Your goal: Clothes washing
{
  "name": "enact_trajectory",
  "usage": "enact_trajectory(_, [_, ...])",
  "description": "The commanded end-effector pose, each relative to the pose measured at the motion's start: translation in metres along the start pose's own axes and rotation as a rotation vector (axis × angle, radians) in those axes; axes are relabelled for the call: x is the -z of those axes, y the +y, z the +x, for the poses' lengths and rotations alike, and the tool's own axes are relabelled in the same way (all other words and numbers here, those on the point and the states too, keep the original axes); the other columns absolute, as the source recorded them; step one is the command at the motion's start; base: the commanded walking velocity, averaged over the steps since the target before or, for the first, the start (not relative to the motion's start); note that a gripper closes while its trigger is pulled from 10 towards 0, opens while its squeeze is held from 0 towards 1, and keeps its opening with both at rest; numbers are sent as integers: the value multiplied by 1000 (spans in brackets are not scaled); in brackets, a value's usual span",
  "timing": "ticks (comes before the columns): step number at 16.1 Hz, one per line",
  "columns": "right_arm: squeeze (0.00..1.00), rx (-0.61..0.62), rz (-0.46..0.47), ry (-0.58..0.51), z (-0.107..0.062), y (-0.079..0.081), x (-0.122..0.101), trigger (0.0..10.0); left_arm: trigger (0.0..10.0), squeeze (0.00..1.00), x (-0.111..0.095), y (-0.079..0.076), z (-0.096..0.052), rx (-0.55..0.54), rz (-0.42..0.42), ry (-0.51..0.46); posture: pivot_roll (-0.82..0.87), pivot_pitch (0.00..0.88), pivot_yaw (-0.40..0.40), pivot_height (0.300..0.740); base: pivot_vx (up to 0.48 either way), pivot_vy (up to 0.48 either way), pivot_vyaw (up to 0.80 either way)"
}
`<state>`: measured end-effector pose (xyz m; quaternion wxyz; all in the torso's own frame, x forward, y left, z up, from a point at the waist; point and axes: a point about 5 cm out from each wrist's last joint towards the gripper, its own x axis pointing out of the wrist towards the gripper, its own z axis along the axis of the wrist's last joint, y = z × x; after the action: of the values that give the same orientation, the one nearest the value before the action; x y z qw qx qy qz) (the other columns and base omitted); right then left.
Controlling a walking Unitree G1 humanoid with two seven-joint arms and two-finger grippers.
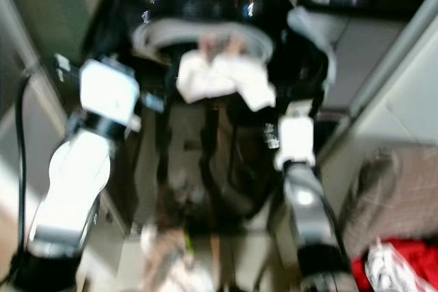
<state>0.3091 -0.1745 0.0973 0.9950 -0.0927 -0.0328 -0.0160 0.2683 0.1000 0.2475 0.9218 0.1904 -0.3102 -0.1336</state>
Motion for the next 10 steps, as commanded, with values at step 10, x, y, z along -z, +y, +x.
enact_trajectory(10, [0,-42,94,210,54,62,-6,10000,10000,0,-10,13,-14,-16,7,37,186,150,-15,732,0,0,0])
